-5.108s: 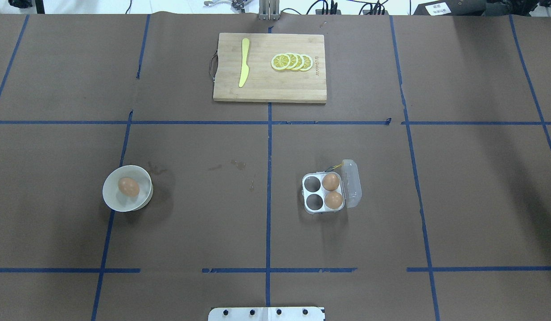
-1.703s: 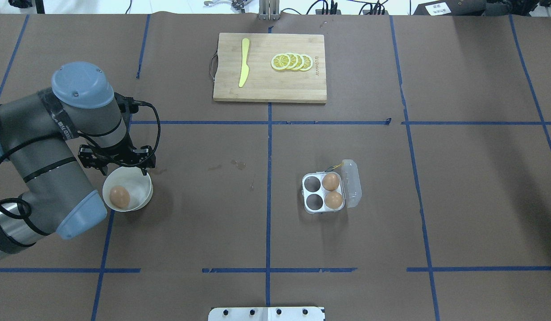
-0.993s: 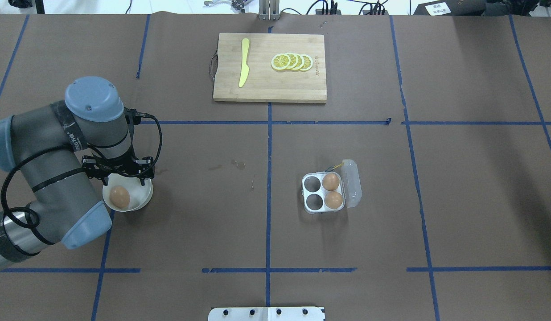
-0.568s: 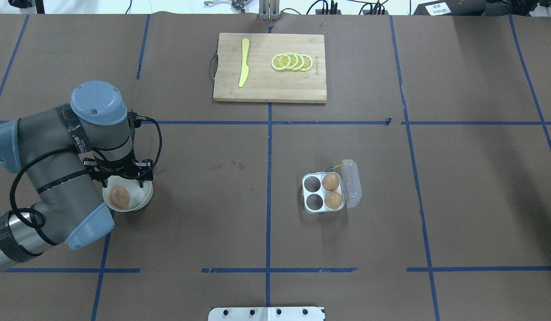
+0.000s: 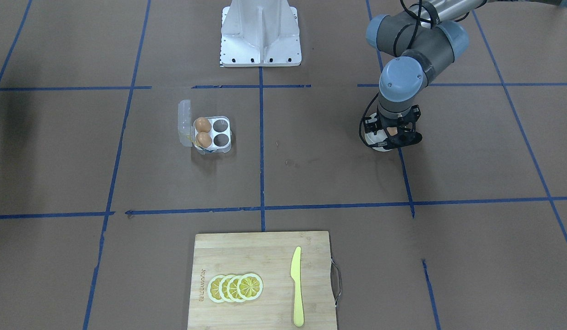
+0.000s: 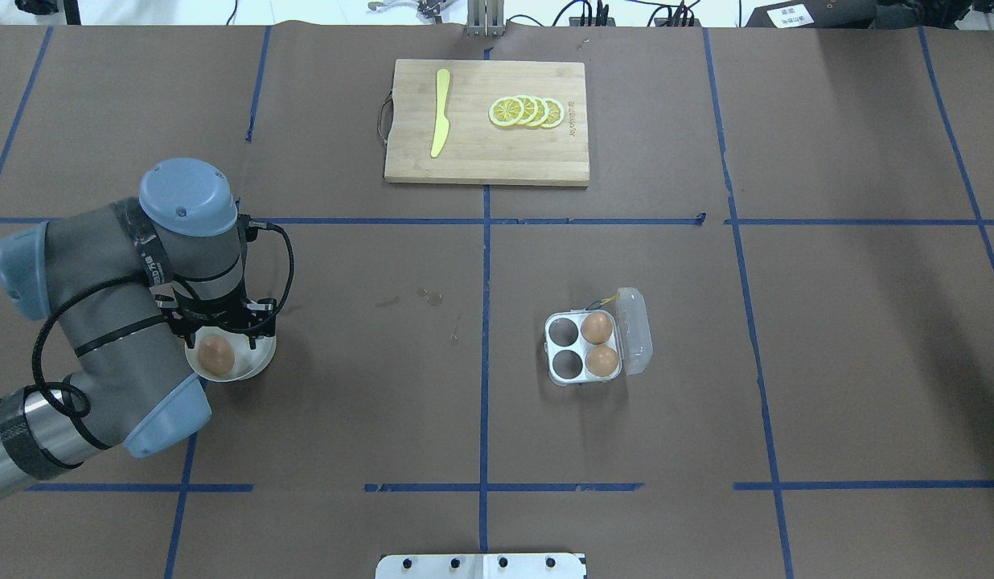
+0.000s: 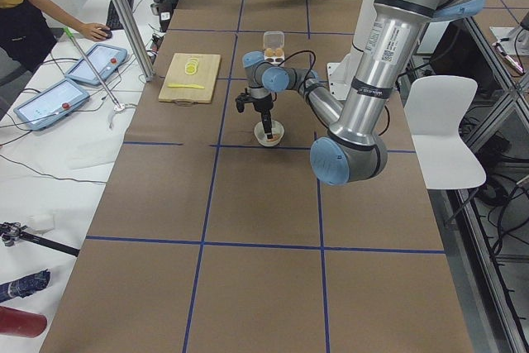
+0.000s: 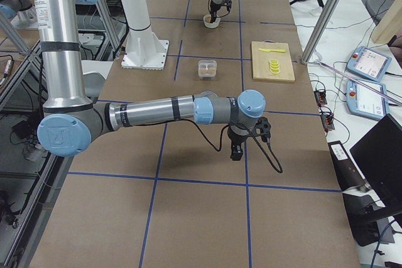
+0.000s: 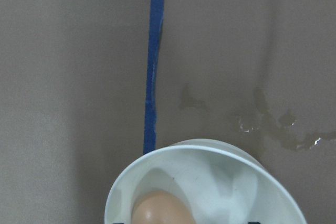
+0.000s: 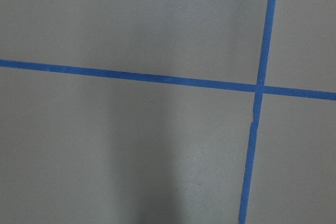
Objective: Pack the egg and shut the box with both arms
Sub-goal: 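Close the left gripper on the brown egg inside the bowl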
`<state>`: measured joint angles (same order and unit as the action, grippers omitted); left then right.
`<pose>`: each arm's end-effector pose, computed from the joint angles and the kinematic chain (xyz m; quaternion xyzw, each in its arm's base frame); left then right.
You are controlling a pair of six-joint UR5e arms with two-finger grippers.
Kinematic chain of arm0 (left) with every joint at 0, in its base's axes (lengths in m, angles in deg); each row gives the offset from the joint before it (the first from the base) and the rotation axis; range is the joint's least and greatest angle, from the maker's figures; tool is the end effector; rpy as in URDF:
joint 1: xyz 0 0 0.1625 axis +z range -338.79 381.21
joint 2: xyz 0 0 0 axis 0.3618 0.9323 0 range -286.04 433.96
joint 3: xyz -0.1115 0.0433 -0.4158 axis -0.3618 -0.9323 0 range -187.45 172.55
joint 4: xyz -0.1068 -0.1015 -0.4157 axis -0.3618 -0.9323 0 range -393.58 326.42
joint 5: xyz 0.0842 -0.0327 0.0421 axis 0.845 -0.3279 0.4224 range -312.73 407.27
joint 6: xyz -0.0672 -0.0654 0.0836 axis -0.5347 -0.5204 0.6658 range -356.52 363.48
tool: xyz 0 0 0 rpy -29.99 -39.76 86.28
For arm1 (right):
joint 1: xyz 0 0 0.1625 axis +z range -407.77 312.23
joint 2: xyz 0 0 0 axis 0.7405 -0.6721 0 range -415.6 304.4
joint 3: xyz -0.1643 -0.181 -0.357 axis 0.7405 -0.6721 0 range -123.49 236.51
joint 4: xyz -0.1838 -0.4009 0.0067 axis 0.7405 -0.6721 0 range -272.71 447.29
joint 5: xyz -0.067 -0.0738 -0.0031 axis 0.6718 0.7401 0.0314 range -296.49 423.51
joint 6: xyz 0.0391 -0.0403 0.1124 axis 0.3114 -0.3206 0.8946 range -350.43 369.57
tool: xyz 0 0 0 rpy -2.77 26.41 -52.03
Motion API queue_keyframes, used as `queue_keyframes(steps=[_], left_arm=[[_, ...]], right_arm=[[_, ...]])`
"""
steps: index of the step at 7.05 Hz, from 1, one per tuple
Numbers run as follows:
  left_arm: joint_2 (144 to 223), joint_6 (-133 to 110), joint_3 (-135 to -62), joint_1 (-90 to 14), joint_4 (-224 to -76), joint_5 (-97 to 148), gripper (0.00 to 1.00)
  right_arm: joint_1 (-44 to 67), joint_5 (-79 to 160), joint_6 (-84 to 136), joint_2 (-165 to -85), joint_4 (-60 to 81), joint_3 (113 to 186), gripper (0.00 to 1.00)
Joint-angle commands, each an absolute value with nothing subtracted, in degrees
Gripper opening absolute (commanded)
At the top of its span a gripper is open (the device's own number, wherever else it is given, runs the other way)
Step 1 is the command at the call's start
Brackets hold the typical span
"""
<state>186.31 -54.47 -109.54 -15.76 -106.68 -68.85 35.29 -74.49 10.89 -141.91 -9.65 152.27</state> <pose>0.4647 -0.4474 0.4024 -0.0999 0.2490 -0.0069 0.9633 -0.0263 -0.5467 0.6049 -0.0094 -0.4070 -0.0537 0.9118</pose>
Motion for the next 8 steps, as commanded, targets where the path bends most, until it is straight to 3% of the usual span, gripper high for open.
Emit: queue_keyframes(steps=[1,8], left_arm=[[186.3,-54.4,-109.4,-15.4,-106.4,-68.8,0.82],[186.3,-53.9,-107.5,-14.9,-106.5,-68.7,0.75]], right_arm=[[35.3,-74.5,10.9,-141.9,-9.7,152.2,1.00],[35.2,-74.4,10.9,-141.9,-9.7,152.2,1.00]])
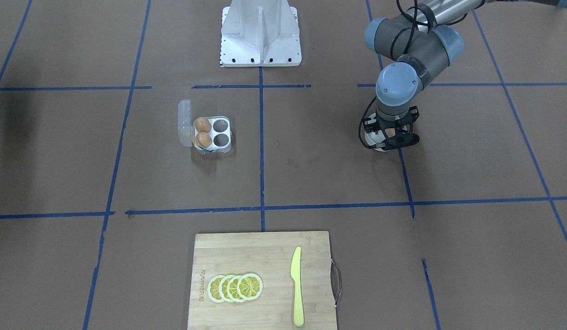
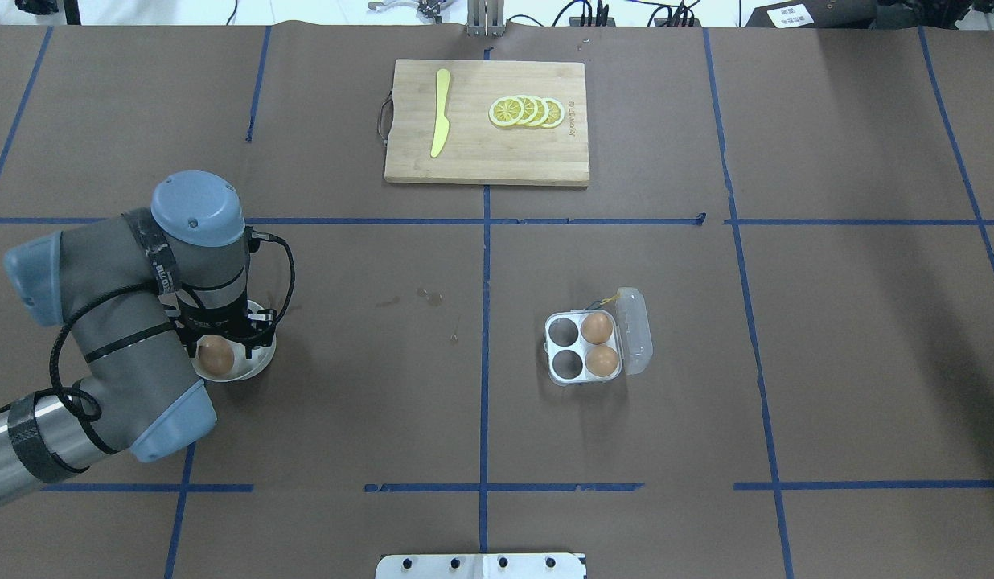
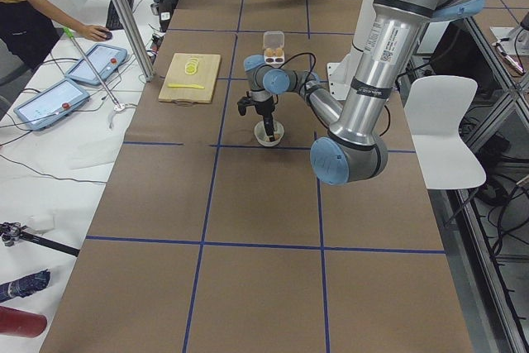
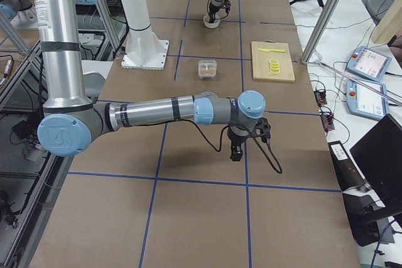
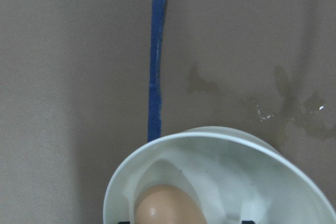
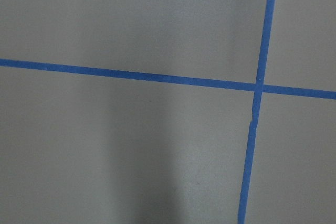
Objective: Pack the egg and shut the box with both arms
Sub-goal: 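Close the left gripper on the brown egg inside the bowl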
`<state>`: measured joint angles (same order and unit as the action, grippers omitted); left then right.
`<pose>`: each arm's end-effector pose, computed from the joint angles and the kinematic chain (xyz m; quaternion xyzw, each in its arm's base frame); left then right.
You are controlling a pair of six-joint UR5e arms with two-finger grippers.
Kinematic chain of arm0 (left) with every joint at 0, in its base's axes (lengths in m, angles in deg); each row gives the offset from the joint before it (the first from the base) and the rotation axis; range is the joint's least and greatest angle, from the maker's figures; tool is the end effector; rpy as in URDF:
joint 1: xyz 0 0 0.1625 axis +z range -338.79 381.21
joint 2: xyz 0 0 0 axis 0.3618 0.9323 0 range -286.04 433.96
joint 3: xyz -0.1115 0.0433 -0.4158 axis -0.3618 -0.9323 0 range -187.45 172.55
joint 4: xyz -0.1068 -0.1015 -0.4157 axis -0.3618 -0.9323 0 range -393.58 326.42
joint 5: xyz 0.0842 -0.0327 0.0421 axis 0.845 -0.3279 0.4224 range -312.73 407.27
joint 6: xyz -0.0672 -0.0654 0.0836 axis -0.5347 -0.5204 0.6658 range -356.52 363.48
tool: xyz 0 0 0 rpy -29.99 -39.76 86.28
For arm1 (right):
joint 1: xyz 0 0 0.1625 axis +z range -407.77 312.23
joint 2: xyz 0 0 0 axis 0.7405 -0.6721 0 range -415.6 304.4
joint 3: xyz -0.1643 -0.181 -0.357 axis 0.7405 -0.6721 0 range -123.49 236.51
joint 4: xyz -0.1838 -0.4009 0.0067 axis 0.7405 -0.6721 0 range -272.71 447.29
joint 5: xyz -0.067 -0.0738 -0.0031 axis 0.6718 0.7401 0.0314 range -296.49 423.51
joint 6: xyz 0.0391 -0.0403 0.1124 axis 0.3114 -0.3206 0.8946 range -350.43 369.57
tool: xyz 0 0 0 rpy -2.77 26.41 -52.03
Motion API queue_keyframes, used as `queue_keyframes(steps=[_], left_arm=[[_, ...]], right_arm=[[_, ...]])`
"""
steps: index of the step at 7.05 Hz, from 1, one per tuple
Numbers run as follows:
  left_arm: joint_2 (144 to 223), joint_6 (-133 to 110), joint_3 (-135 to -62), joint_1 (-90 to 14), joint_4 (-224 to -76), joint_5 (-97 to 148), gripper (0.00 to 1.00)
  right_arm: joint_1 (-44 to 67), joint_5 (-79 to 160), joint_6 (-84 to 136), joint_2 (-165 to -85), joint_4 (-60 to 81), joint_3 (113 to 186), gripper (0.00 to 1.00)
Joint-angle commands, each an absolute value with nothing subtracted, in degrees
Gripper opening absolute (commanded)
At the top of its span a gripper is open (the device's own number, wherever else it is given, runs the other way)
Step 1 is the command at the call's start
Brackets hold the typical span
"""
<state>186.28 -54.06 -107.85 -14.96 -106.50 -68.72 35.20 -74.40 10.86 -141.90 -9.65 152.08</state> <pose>0.4741 -0.4435 0.4173 -0.1092 0.2351 -0.0007 0.9658 -0.0270 -0.5468 0.6067 -0.0110 -0.4062 -0.0541 0.9121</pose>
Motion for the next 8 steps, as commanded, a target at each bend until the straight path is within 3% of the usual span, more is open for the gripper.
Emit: queue_keyframes(steps=[1,3,8], left_arm=[[186.3,-53.9,-107.5,-14.9,-106.5,-68.7,0.54],[186.3,-53.8,-107.5,-14.9,-106.4,-68.7,0.00],[189.3,-53.6,-115.1,-17.4,-97.6,-68.6,0.00]], right_arm=[[35.2,-74.4,10.9,-141.9,-9.7,152.0,1.00],[35.2,-74.4,10.9,-141.9,-9.7,152.0,1.00],[35.2,-74.5,10.9,-141.9,-9.7,152.4,1.00]])
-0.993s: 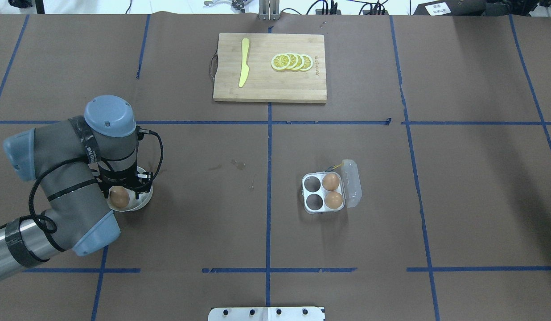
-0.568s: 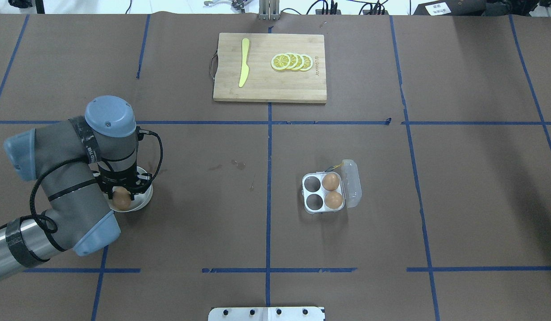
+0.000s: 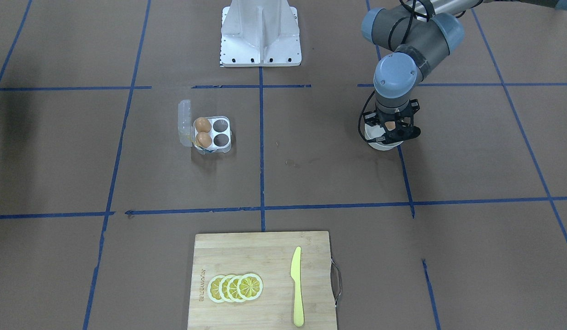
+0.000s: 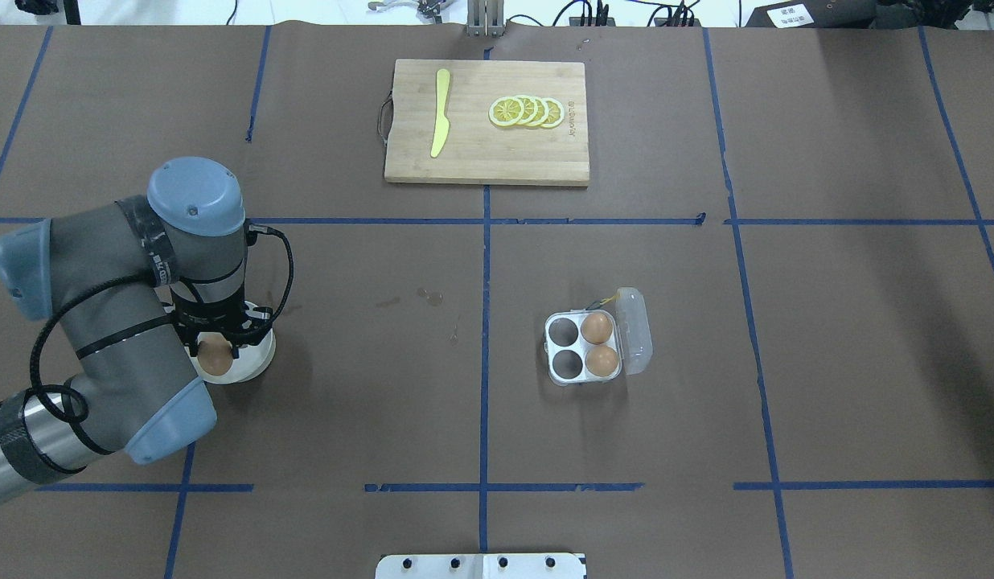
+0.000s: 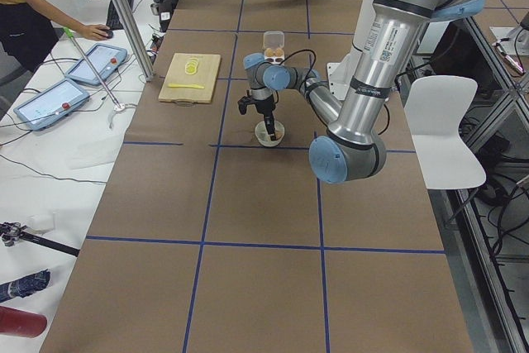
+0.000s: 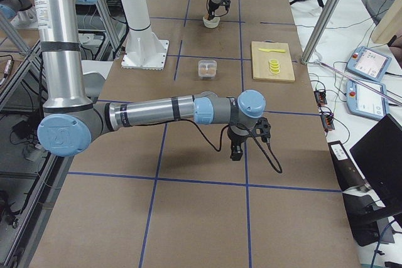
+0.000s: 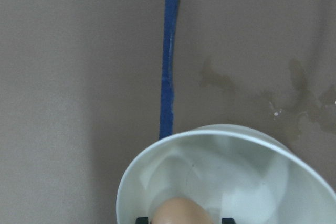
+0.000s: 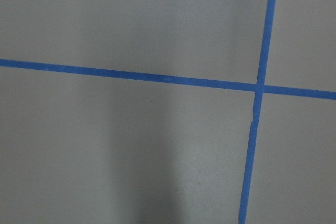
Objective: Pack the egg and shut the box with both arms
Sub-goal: 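Lift the egg with the left gripper and carry it to the carton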
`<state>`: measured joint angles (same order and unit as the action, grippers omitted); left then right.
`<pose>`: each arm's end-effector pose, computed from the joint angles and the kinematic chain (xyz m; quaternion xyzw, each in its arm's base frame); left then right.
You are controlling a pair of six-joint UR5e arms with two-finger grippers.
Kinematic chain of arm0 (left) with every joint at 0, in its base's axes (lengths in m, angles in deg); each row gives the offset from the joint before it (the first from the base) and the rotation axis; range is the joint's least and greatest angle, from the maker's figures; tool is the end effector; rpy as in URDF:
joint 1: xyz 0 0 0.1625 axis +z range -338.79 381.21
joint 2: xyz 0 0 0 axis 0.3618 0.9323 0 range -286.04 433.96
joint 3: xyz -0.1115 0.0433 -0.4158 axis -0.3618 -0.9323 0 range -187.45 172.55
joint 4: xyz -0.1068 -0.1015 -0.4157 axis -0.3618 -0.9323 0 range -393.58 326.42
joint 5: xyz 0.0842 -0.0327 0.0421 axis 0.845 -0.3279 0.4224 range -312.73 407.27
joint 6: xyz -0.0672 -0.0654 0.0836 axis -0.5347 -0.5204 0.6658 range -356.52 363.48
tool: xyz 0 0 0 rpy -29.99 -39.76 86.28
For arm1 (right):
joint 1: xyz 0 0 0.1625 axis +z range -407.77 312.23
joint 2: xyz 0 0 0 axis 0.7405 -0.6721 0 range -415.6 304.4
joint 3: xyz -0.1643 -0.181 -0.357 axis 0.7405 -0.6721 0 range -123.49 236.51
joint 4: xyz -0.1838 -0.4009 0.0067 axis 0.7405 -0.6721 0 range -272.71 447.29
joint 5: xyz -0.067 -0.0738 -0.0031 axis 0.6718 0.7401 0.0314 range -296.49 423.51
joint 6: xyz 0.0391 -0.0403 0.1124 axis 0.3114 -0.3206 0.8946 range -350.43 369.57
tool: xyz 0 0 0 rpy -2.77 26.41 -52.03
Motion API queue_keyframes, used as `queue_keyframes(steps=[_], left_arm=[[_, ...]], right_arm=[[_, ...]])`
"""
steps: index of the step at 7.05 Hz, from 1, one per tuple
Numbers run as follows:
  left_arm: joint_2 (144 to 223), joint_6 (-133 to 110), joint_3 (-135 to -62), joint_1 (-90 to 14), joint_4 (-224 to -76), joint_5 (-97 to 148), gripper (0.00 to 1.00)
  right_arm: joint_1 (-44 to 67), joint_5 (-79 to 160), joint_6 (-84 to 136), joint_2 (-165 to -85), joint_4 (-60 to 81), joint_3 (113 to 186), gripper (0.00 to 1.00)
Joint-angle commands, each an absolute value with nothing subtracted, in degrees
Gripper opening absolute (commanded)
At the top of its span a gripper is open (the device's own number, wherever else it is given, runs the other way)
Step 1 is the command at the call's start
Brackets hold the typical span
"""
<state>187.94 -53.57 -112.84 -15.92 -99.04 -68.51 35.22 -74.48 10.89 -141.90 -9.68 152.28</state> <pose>0.4517 -0.4407 0.3749 -0.1089 0.2301 -0.0065 0.9670 -0.0270 -0.5467 0.6048 -0.0097 -0.4070 -0.0543 0.9118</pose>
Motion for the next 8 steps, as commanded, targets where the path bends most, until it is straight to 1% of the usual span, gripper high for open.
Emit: queue_keyframes(steps=[1,3,4,6,8], left_arm=[[191.6,-53.6,-115.3,-18.6,-97.6,-68.6,0.00],[197.6,-54.3,-115.1,-18.2,-99.0,-69.2,0.00],[200.1,-54.4,-114.4,-17.0,-102.7,-69.4,0.00],[200.3,-53.2,-113.4,-15.1,-116.1,-69.2,0.00],[201.2,-48.0,-110.5,-11.7,-128.0,-68.9,0.00]], right_arm=[[35.2,-74.5,10.9,-141.9,-9.7,152.5,1.00],[35.2,-74.5,10.9,-141.8,-9.7,152.8,1.00],[35.2,-74.6,10.9,-141.7,-9.7,152.8,1.00],[35.2,-75.1,10.9,-141.6,-9.6,152.9,1.00],[35.2,-75.6,10.9,-141.6,-9.7,152.9,1.00]])
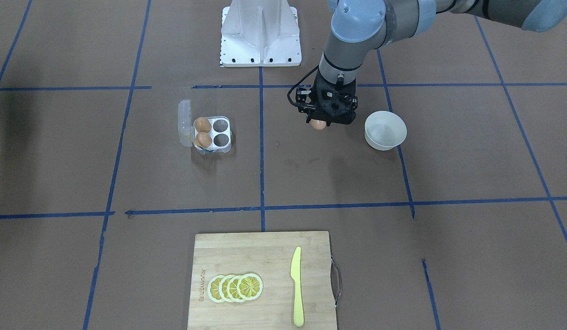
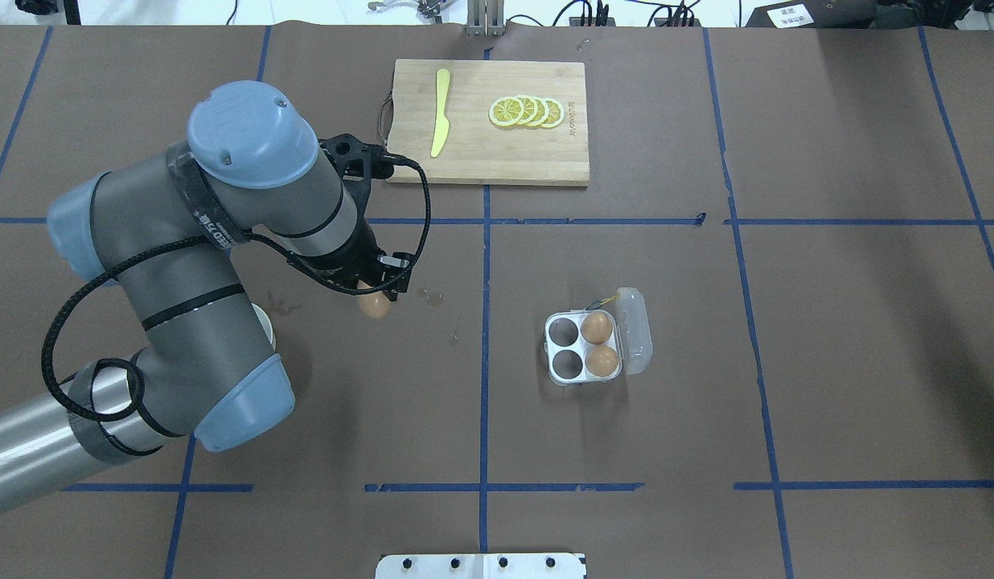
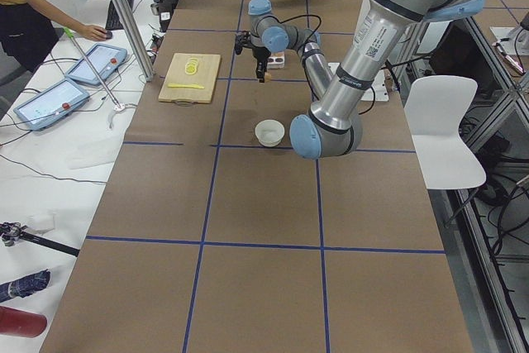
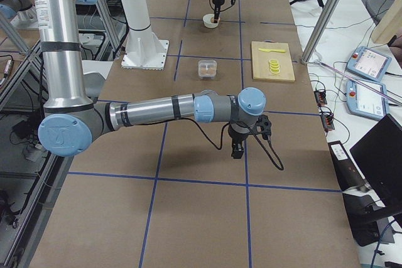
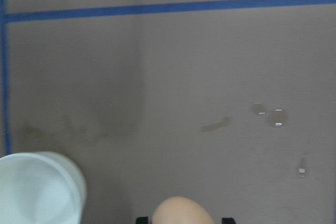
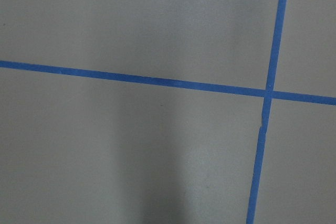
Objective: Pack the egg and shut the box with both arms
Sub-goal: 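Lift the egg with the left gripper and carry it to the carton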
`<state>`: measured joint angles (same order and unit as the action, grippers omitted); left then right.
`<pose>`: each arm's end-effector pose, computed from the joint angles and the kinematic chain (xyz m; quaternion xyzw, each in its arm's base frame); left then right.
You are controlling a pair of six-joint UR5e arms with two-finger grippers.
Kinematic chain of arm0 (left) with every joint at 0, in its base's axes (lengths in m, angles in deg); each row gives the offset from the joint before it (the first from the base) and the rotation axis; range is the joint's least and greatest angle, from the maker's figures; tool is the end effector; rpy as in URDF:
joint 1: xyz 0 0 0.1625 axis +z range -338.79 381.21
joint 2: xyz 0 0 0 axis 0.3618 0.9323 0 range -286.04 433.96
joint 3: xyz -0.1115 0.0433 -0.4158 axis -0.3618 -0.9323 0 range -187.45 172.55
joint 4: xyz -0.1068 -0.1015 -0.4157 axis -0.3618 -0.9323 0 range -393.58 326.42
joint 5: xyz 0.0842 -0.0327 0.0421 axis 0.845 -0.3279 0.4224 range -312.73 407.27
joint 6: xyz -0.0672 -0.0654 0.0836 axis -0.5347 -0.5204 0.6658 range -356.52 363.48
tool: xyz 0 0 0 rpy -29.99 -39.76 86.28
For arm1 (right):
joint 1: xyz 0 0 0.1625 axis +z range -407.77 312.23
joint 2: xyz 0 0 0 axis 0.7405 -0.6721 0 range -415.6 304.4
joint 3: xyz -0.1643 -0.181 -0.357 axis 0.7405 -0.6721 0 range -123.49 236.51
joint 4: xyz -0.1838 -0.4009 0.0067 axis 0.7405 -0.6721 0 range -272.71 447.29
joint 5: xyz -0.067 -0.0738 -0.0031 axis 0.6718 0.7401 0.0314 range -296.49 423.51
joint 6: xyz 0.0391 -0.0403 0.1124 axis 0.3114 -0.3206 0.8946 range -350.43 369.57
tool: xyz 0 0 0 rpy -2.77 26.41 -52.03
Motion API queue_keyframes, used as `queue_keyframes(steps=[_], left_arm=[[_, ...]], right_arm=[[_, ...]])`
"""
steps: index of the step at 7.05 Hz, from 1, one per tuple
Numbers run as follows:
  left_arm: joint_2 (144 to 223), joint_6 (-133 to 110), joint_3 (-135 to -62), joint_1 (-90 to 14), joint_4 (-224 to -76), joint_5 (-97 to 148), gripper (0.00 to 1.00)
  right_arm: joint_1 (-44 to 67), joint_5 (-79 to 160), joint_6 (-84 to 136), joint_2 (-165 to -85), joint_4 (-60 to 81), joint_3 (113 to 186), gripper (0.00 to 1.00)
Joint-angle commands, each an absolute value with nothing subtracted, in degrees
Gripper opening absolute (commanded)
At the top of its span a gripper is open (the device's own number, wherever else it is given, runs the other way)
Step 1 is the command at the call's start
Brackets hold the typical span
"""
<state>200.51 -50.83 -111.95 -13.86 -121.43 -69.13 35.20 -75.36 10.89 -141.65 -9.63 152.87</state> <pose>0.5057 -0.4497 0.1819 0.0638 0.4489 0.0993 0.8857 -0.0287 -0.5485 0.5955 -0.0033 -0.4144 -0.0576 0.9083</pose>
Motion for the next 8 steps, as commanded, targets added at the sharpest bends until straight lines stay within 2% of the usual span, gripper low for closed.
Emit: queue_keyframes(steps=[1,3,6,8], left_arm=[[202.8,-44.7,-108.8,-9.7,-131.5,-68.7,0.00],[206.4,-37.4,-103.2,-6.6,-139.4,-68.7,0.00],[206.5,-37.3,-100.4,-2.5,-148.2,-62.0,0.00],[207.4,-36.8,-95.1,-2.3,-155.9,-61.7,0.00]], right_arm=[[35.2,-75.8,10.9,-141.6,-9.6,152.9,1.00],[35.2,-75.8,10.9,-141.6,-9.6,152.9,1.00],[35.1,-75.8,10.9,-141.6,-9.6,152.9,1.00],[34.7,-75.9,11.0,-141.6,-9.7,152.9,1.00]])
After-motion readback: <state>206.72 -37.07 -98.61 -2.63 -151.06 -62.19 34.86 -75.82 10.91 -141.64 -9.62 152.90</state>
